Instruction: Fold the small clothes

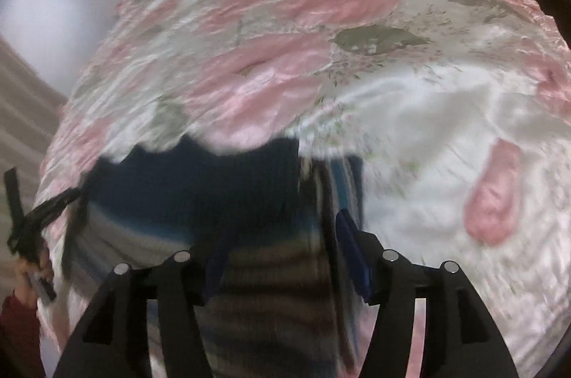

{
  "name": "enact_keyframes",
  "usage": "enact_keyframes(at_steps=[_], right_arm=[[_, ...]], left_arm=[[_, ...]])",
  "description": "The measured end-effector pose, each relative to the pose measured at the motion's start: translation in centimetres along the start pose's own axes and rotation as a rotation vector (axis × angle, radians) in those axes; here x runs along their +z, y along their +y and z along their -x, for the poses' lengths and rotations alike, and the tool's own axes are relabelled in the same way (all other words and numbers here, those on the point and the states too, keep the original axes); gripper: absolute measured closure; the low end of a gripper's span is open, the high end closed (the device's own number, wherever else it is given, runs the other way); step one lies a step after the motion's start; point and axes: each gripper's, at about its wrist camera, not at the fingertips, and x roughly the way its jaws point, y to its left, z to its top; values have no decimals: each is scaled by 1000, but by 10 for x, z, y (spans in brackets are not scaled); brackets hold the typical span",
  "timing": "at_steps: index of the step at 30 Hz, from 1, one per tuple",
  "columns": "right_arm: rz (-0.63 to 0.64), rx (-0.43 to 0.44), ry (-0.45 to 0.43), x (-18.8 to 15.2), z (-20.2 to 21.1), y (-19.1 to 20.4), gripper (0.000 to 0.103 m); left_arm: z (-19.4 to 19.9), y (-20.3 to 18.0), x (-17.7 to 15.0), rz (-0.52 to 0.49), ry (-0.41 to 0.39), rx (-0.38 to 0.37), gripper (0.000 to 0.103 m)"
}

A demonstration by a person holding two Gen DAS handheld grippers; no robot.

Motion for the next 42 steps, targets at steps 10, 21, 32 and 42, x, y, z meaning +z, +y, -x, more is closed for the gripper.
enact_keyframes(at_steps=[10, 21, 32, 42], right_arm=[[56, 50, 113, -123, 49, -8, 42], [11, 120, 167, -147, 35, -22, 90], [-9, 86, 194, -167, 10, -45, 91], [-7, 101, 100, -132, 53, -35, 50]], left_arm=[[57, 29, -103, -62, 36, 24, 54], [30, 28, -123, -37, 137, 29, 103], [15, 34, -137, -81, 130, 78, 103], [66, 36, -116, -11, 20, 31, 64]])
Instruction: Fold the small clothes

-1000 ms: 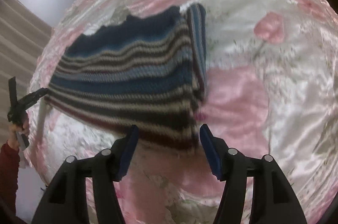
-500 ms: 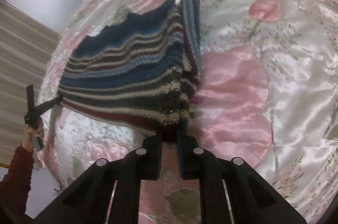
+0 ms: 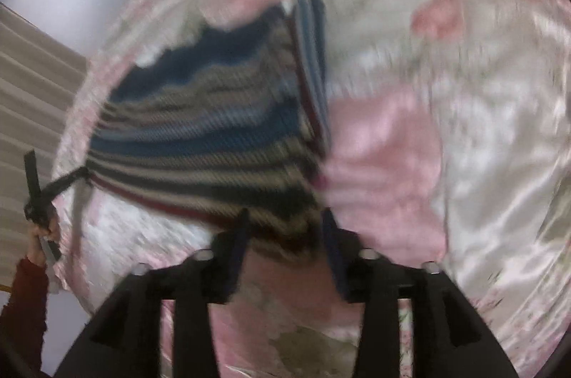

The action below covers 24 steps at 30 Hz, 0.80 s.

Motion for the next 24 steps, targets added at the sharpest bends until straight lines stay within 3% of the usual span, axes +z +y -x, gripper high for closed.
enact_keyframes(at_steps=[3, 9, 11, 13, 14, 15, 24], right_arm=[[10, -26, -34, 29, 2, 9, 48], [-12, -60, -10, 75, -35, 17, 52], [2, -78, 6, 82, -45, 19, 56], [16, -104, 15, 87, -53, 21, 65], [19, -119, 19, 88, -57, 22, 80], [9, -129, 20, 89, -58, 21, 86], [-94, -110, 13, 76, -64, -17, 90]], left_arm=[[5, -12, 16, -3, -34, -28, 61], [-23, -48, 38, -13, 7, -96, 61], [-34, -56, 40, -30, 17, -88, 61], [-43, -62, 42, -39, 26, -85, 61], [-49, -64, 45, -40, 32, -85, 61], [-54, -65, 48, -40, 40, -84, 61], [-85, -61, 51, -24, 99, -49, 61]])
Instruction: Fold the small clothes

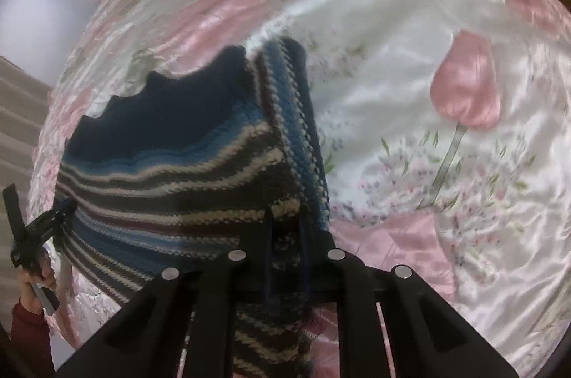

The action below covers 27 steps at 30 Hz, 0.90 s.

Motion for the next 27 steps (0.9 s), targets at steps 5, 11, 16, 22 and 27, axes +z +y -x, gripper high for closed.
enact_keyframes(at_steps=[5, 11, 16, 22, 27], right_arm=[[-4, -5, -14, -5, -7, -1, 89], [-23, -3, -9, -3, -4, -2, 79], [13, 11, -62, -12, 40, 11, 25], [32, -5, 27, -27, 32, 13, 26], [8, 17, 61, -32, 9, 10, 28]], left_arm=[[-2, 0, -2, -2, -5, 7, 61], [-3, -3, 0, 3, -3, 22, 61], [36, -2, -1, 51, -38, -84, 43], [37, -12, -12, -1, -32, -70, 40], [24, -10, -15, -11, -25, -41, 41]])
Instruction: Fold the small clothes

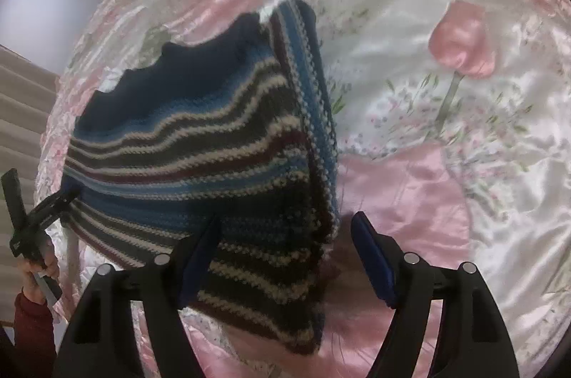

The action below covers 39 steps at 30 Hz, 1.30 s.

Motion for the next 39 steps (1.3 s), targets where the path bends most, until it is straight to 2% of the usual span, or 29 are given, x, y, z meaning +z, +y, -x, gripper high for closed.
enact_keyframes(at_steps=[2, 6, 9, 12, 13, 16, 21, 26, 29, 35, 39], right_arm=[[-8, 8, 11, 0, -9, -1, 32], [-29, 32, 4, -1, -18, -6, 32], [-35, 56, -8, -2, -21, -6, 40], [-40, 94, 1, -2, -23, -4, 55], [-42, 106, 2, -2, -23, -4, 65], [-26, 133, -12, -3, -13, 2, 73], [34, 187, -99, -6, 23, 13, 75], [-24, 104, -24, -12, -12, 0, 75], [-63, 117, -20, -14, -25, -9, 74], [-83, 98, -19, -14, -30, -11, 74], [-90, 55, -6, -12, -28, -4, 74]], left_arm=[[-3, 2, 1, -8, -7, 10, 41], [-10, 7, 4, 14, -1, -4, 40], [-13, 12, 4, 46, 4, -23, 40], [-15, 13, 3, 49, 6, -27, 40], [-15, 13, 3, 46, 7, -23, 40], [-14, 11, 4, 44, 16, -15, 40], [-10, 7, 3, 7, 23, -3, 40], [-16, 11, 1, 18, 19, -14, 38], [-19, 11, 1, 0, 23, -14, 38], [-23, 12, 1, 2, 16, -24, 37], [-26, 8, 1, -17, 11, -3, 36]])
